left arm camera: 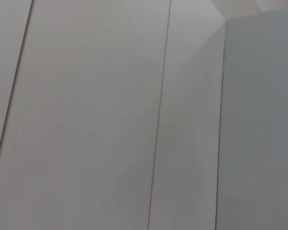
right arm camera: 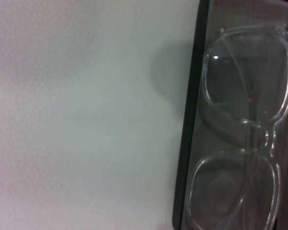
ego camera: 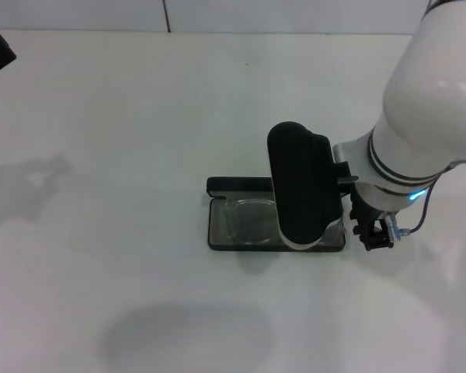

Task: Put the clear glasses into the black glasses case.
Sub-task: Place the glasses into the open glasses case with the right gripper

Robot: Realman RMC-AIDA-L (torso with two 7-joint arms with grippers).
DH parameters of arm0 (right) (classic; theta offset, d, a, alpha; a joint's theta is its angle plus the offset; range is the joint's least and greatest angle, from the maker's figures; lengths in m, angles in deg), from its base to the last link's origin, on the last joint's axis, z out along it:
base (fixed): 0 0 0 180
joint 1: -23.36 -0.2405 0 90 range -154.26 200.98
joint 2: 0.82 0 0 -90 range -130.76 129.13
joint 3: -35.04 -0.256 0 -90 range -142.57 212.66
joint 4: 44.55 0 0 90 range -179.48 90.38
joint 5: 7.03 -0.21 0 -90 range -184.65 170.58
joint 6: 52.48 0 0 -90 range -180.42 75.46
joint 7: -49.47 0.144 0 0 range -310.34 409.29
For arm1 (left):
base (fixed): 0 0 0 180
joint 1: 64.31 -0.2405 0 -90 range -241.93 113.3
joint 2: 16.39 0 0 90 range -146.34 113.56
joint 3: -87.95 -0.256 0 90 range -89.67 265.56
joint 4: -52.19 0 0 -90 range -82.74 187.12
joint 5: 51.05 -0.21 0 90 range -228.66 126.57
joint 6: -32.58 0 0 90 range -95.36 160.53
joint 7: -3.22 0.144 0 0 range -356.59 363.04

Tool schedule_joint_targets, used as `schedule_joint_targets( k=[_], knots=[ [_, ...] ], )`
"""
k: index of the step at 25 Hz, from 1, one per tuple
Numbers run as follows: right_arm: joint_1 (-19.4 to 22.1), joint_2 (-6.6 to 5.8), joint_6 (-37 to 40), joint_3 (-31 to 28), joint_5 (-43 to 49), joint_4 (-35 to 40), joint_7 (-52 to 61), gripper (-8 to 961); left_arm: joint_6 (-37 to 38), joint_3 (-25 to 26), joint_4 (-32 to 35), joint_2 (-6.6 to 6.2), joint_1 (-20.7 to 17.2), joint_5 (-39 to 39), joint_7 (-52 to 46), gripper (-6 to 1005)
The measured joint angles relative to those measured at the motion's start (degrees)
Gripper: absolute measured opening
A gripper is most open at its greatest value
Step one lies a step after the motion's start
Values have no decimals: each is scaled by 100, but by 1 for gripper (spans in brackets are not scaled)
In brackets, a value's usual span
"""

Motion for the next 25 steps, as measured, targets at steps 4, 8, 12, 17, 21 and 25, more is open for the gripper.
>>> schedule_joint_targets(
  k=[4,8,12,17,21,25],
  knots=[
    [13,0,-99,87,65,-9,-3,145,-5,0,2,-2,0,-2,5,158],
    [27,0,-184,174,126,-40,-6,145,-5,0,3,-4,-3,-8,6,158],
    [28,0,-283,227,131,-56,-6,145,-4,0,3,-4,-37,-9,3,158],
    [29,0,-355,234,132,-34,-8,145,1,0,3,-4,-62,-11,-1,158],
    [49,0,-412,236,131,-5,-14,145,11,0,3,-4,-70,-11,-14,158],
    [78,0,-435,242,109,37,-31,145,22,0,3,-4,-77,-14,-19,158]
  ],
)
